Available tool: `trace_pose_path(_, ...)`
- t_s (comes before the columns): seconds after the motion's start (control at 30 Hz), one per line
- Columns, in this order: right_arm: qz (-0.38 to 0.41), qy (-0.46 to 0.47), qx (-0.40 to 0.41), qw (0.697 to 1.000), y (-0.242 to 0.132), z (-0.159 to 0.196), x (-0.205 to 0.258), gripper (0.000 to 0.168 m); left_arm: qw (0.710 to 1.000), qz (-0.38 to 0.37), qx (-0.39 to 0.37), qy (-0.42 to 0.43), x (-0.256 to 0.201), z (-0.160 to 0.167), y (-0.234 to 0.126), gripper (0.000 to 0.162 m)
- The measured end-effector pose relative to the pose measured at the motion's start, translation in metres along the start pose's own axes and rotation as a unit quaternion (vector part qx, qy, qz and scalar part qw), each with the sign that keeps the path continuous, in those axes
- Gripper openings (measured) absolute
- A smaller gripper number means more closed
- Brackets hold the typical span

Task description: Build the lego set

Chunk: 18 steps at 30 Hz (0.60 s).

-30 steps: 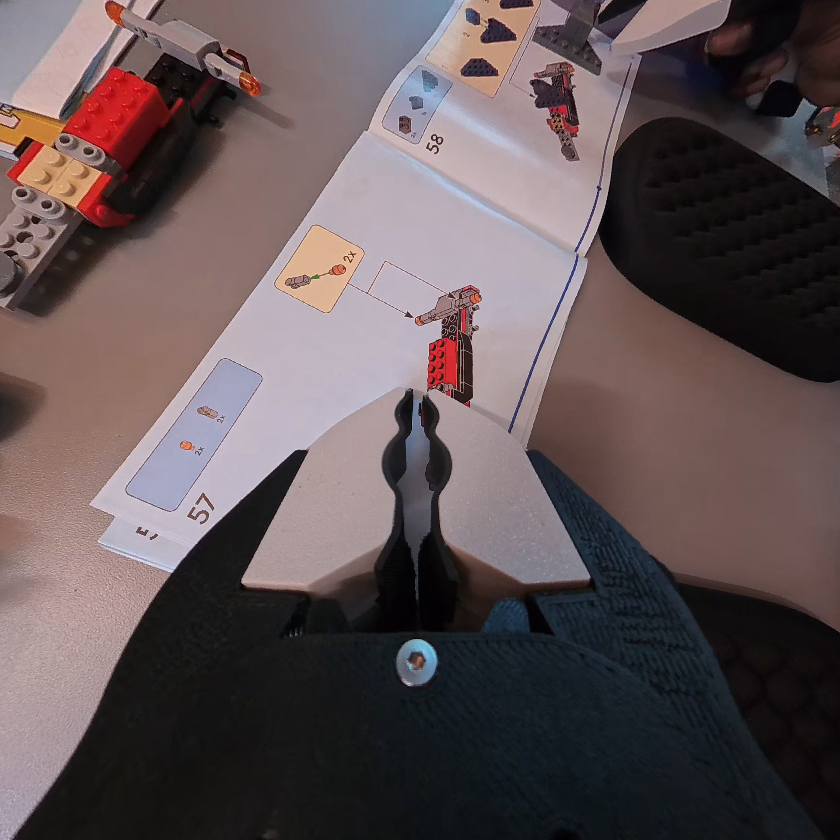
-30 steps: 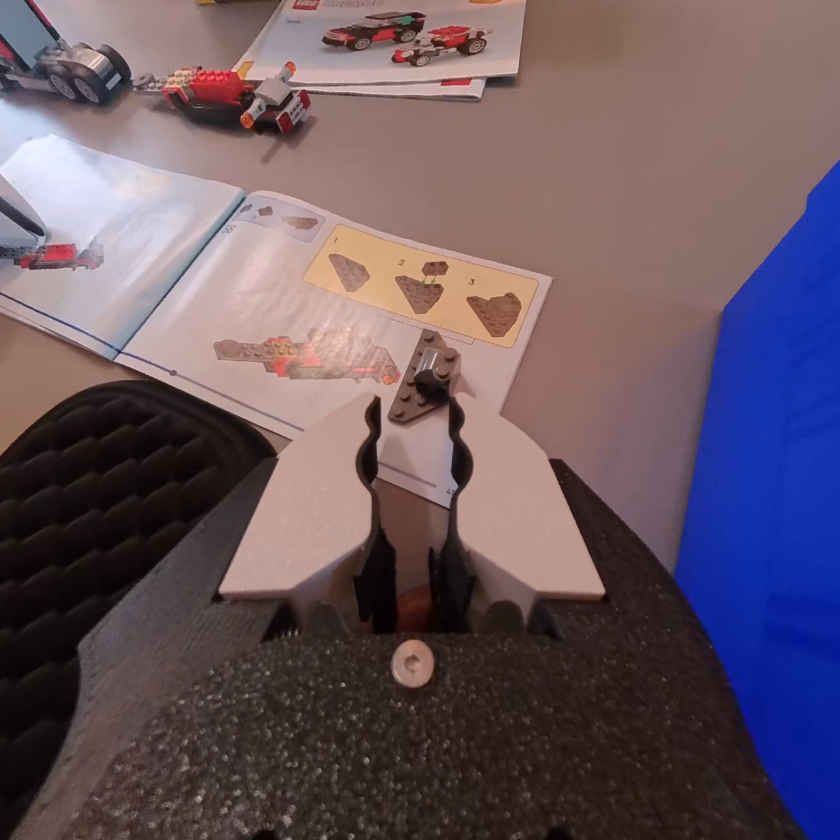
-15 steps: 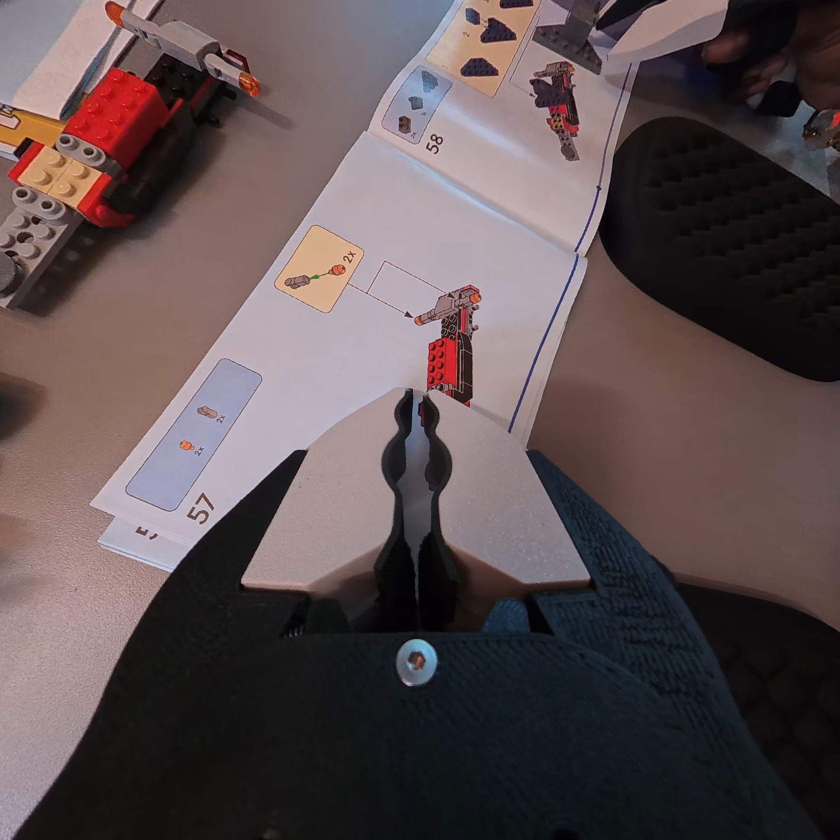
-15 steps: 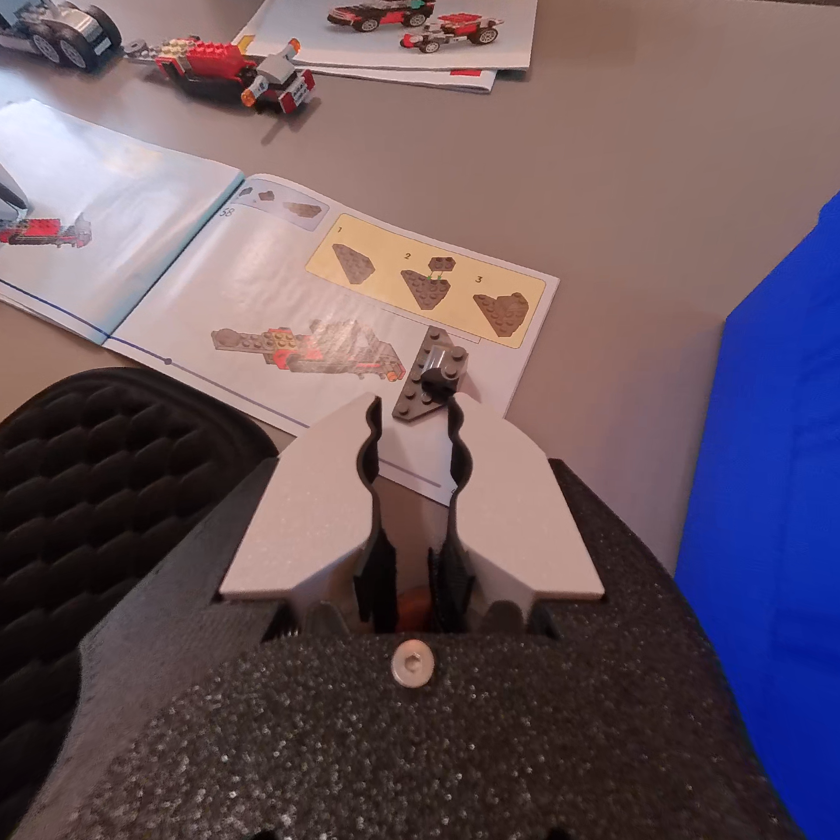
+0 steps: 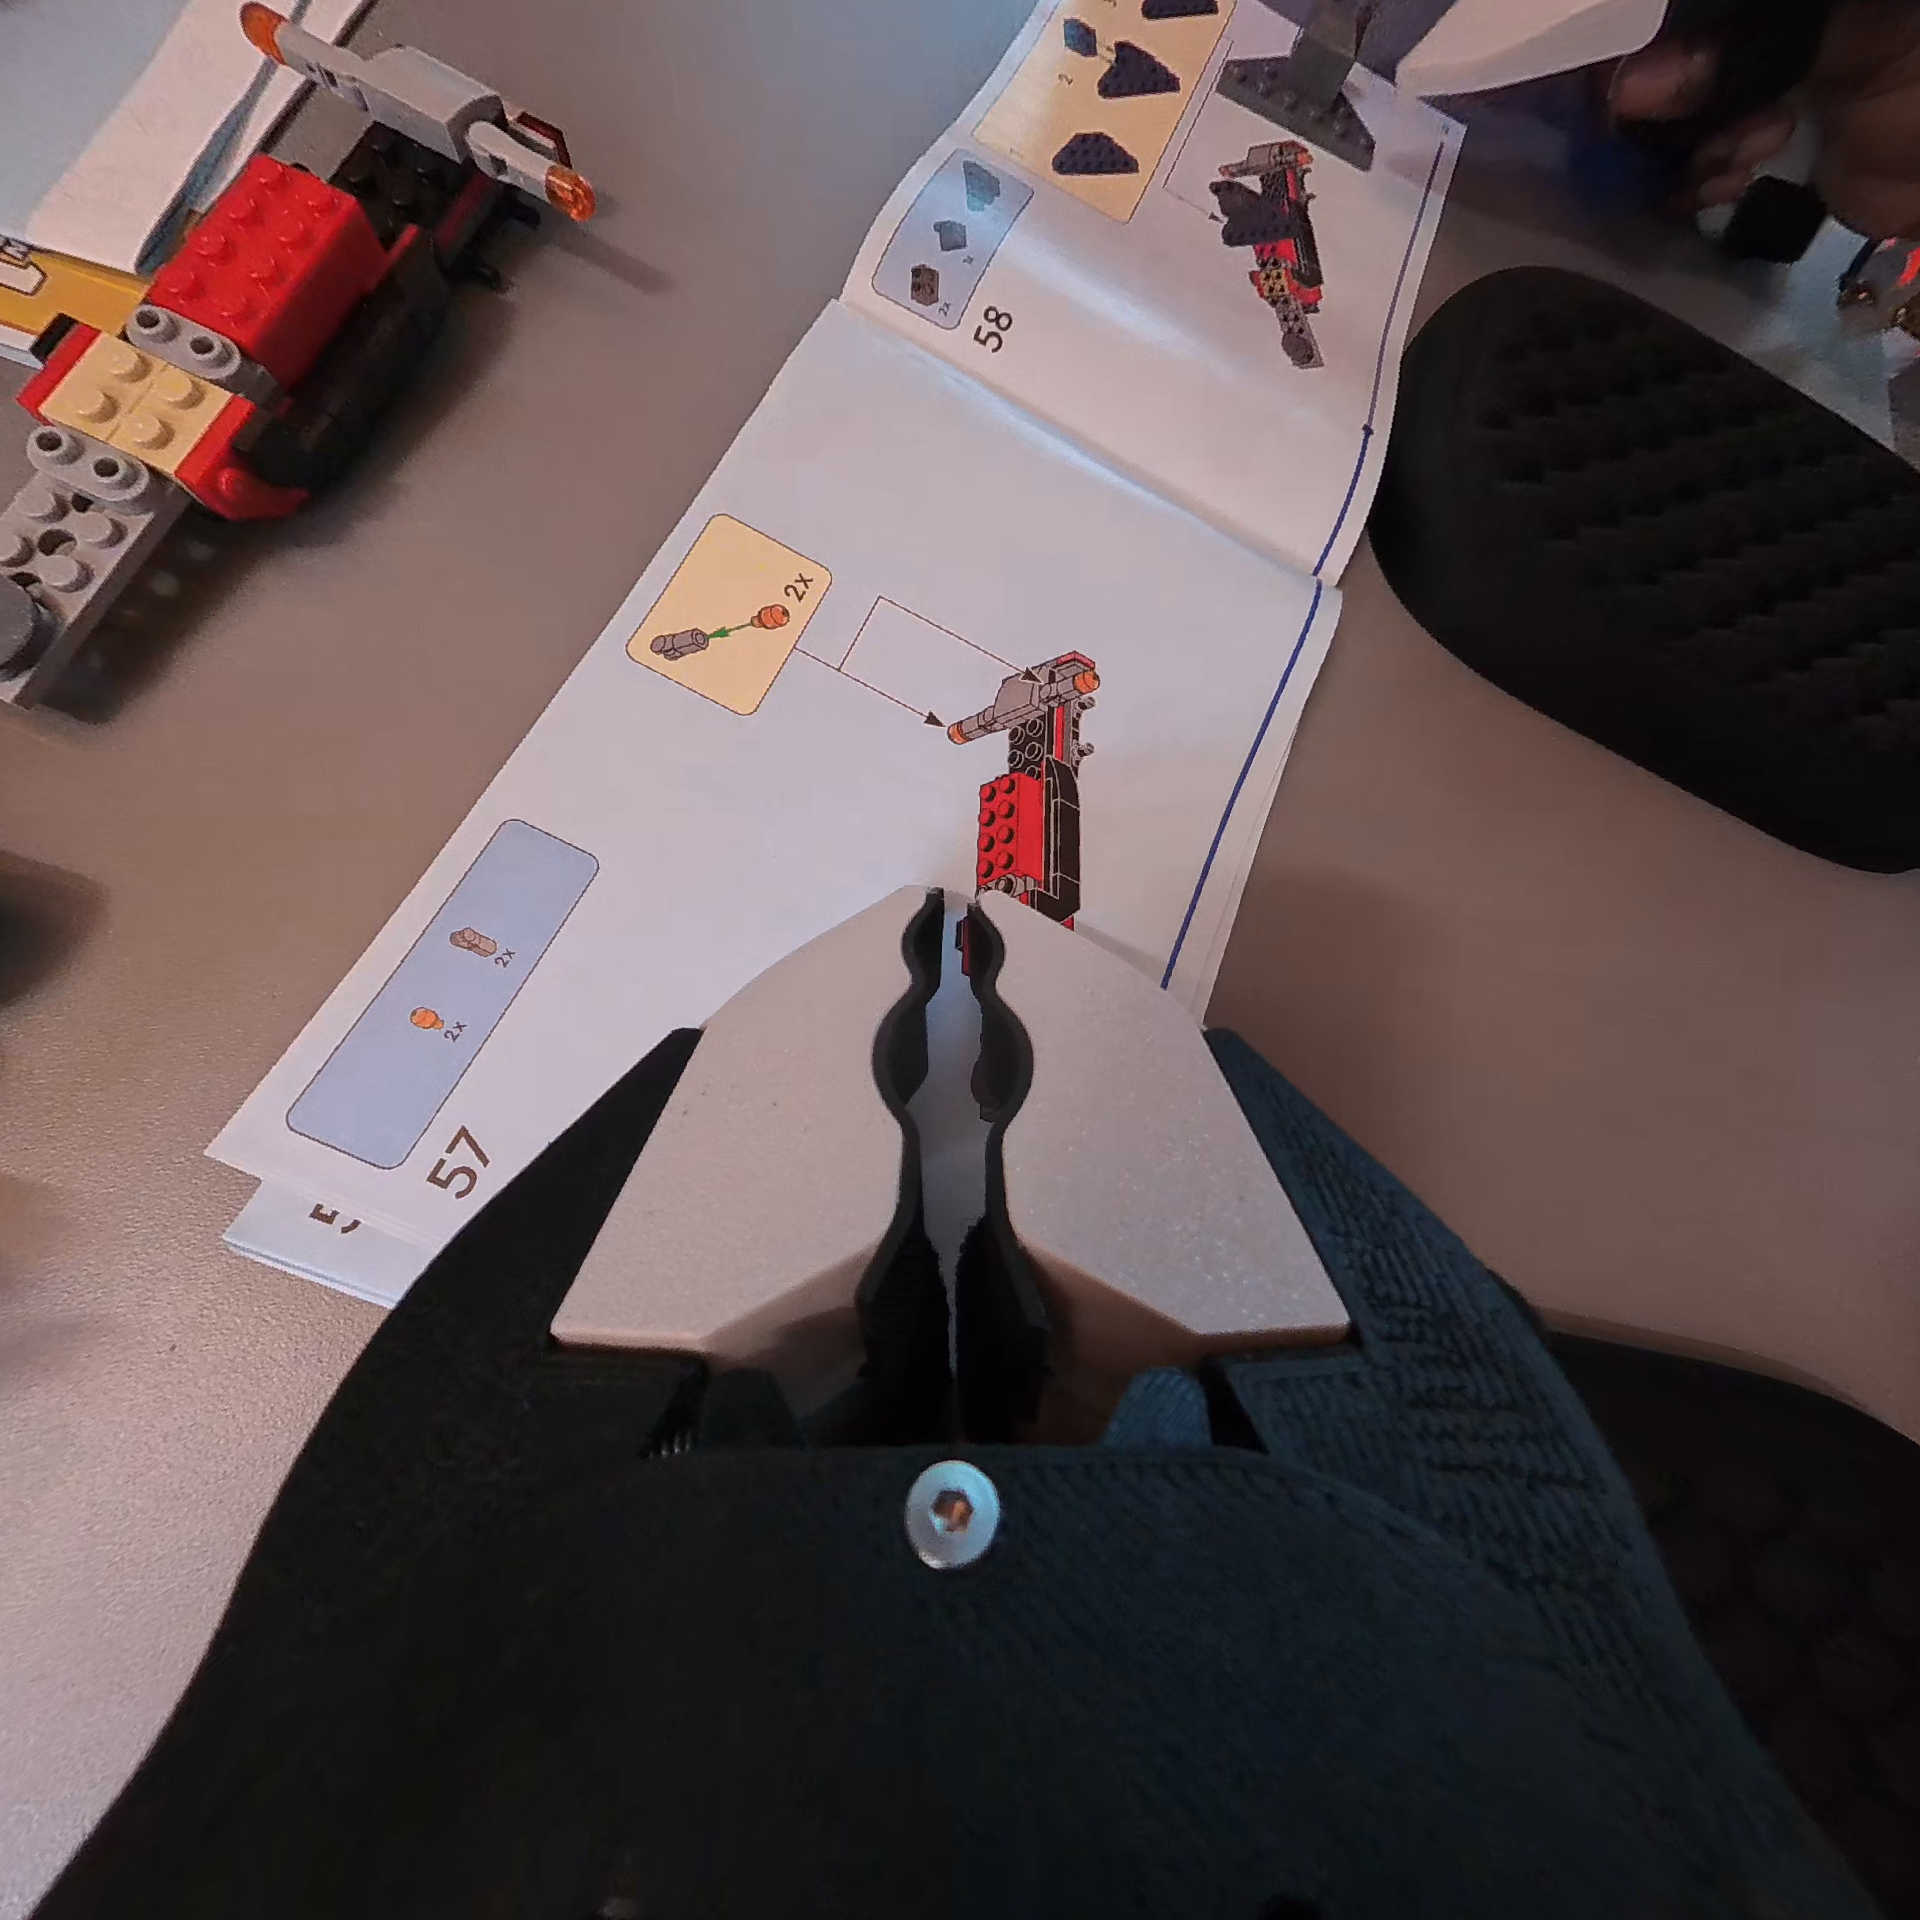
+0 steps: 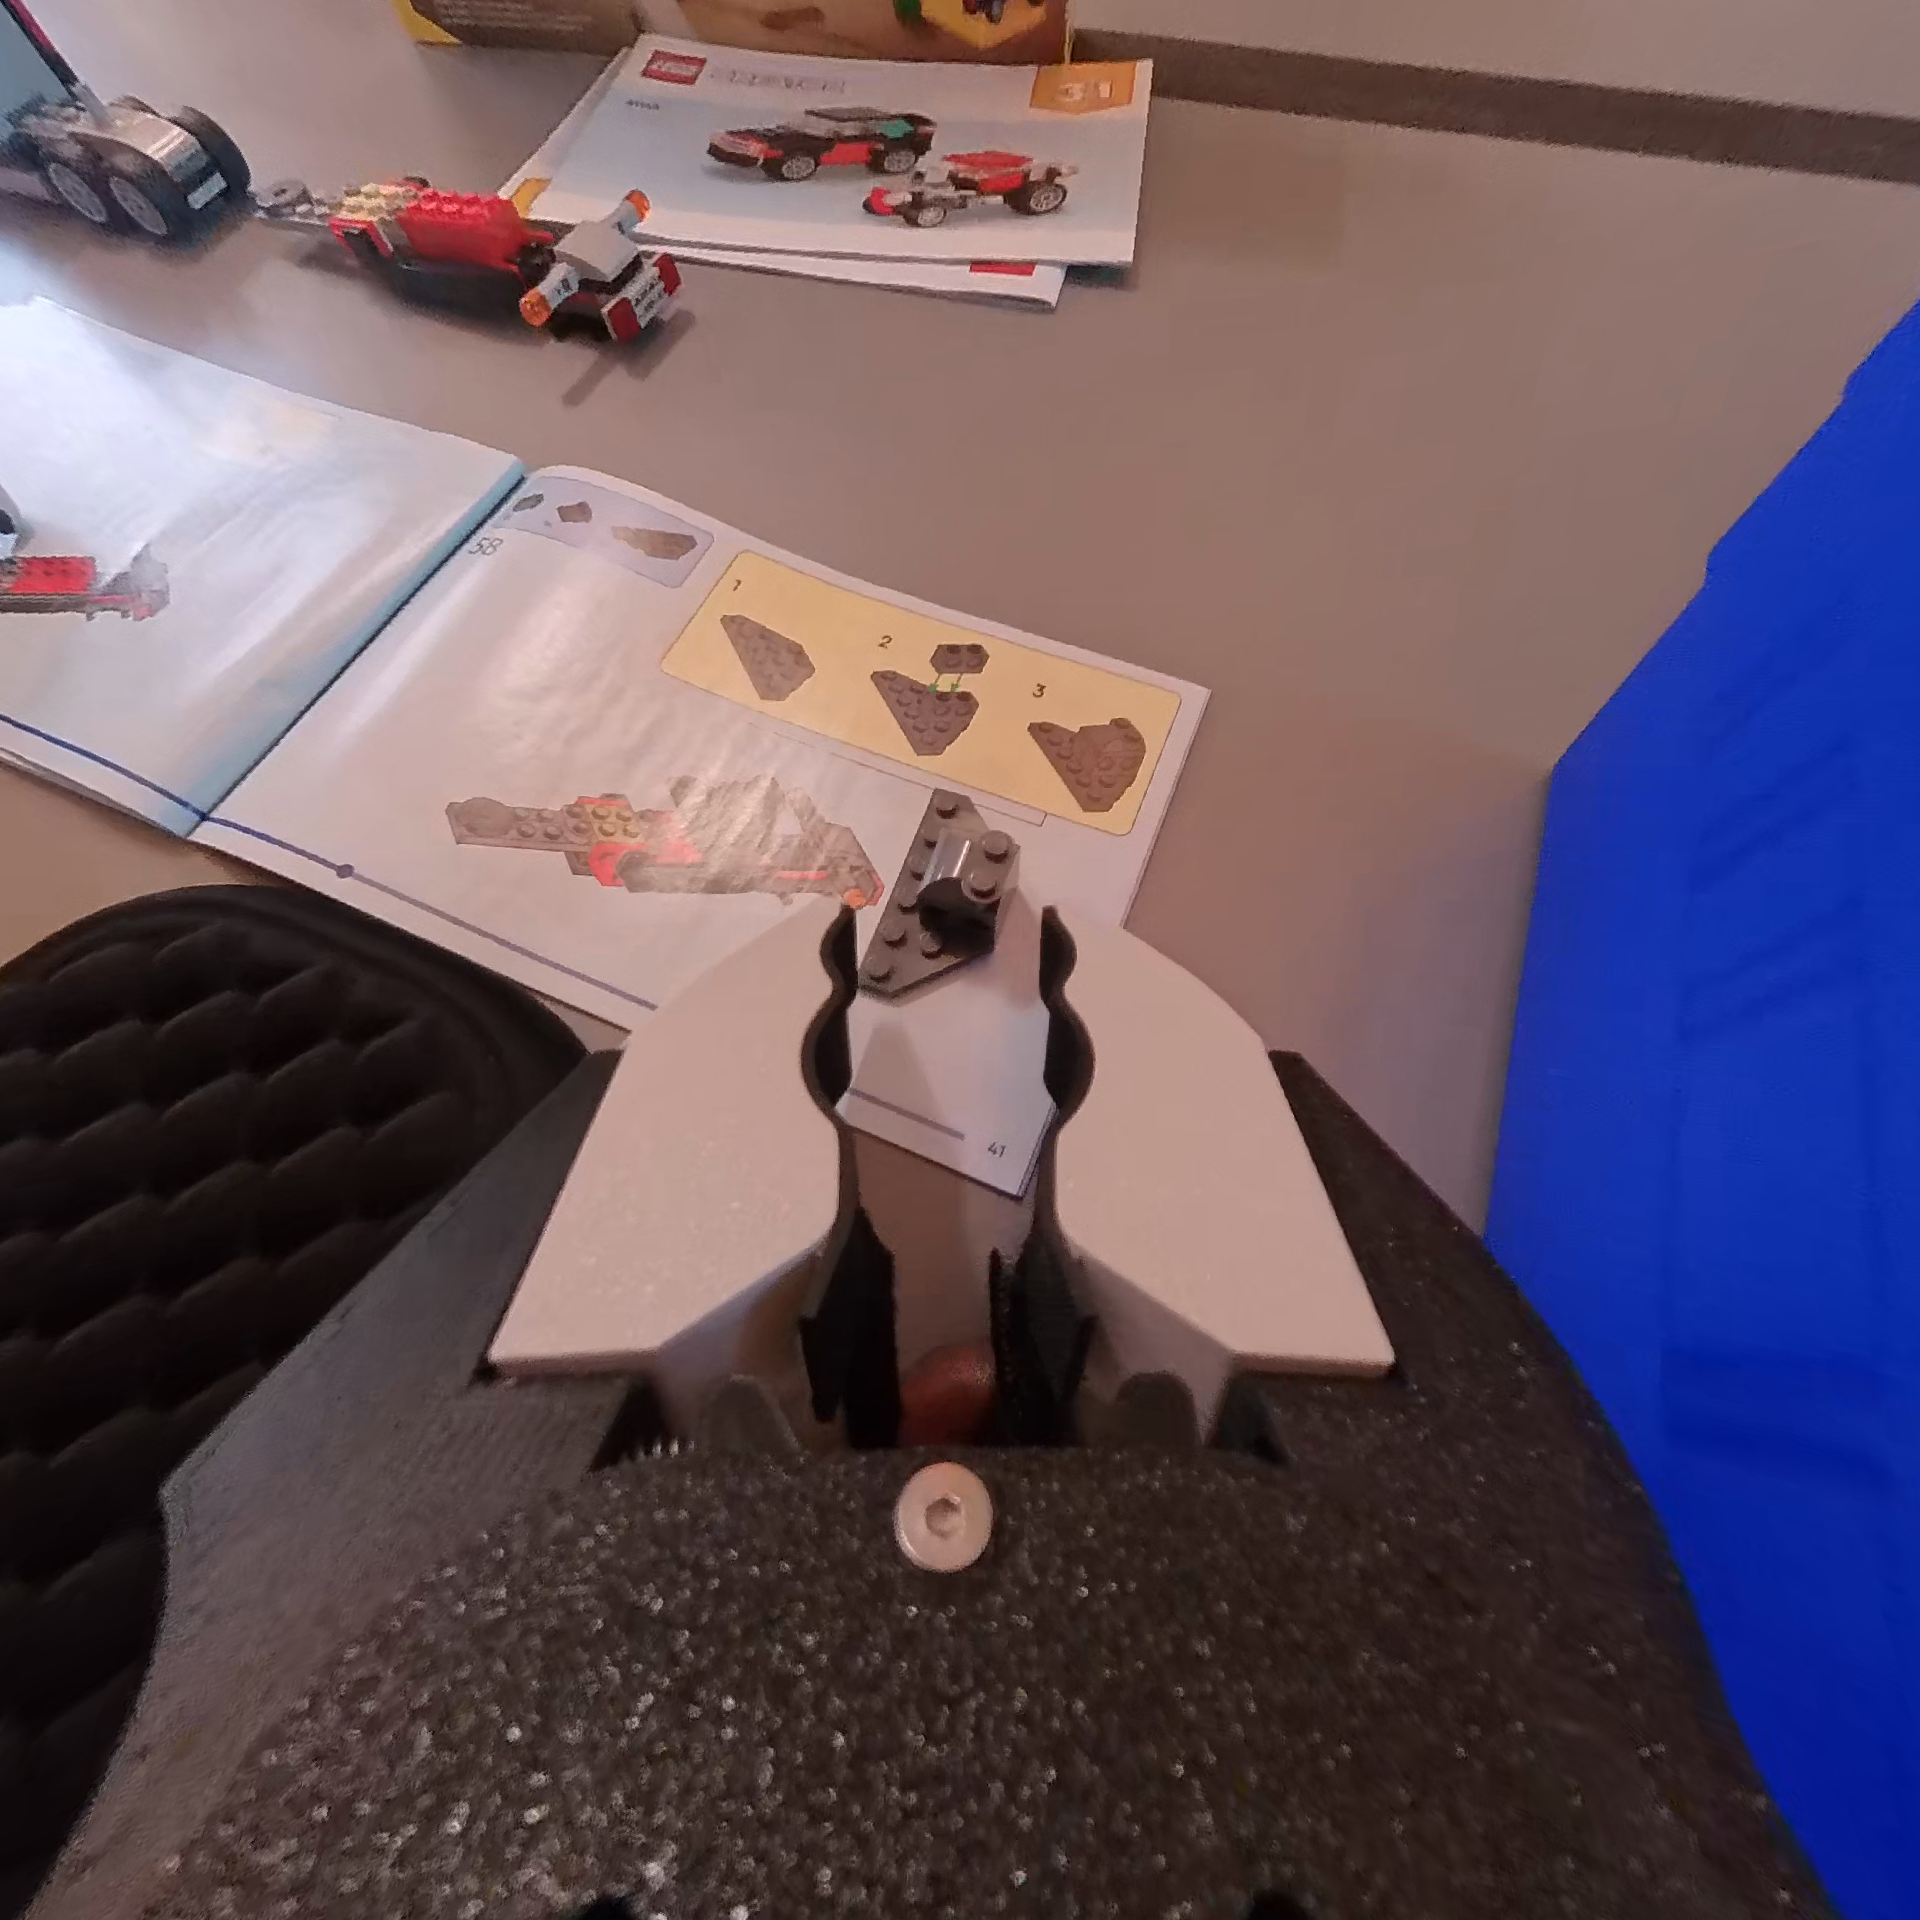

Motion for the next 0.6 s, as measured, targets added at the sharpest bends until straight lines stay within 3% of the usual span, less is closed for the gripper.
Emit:
trace_pose_path(0.27,-0.028,-0.021,0.011,0.999,-0.004,-0.015,0.007,0.037,1.000,0.001,0.000,-0.001,0.000,0.000,0.000,0.004)
trace_pose_path(0.43,-0.080,-0.145,0.107,0.980,-0.018,-0.034,0.018,0.048,1.000,0.004,-0.002,-0.005,0.000,0.000,0.000,0.004)
trace_pose_path(0.5,-0.106,-0.269,0.127,0.949,-0.028,-0.050,0.021,0.049,1.000,0.004,-0.002,-0.004,0.000,0.000,0.000,0.004)
trace_pose_path(0.6,-0.155,-0.482,0.147,0.850,-0.029,-0.062,0.014,0.044,1.000,0.002,-0.001,-0.002,0.000,0.000,0.000,0.004)
Point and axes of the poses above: each gripper's, where its closed fingertips meet, y out along the fingers, z out of its underside, x = y × z across the jaws, the point moved 4 cm from there along -y, back along the fingers, and after that the axes turned 12 degrees about z, right-handed, at the moved point
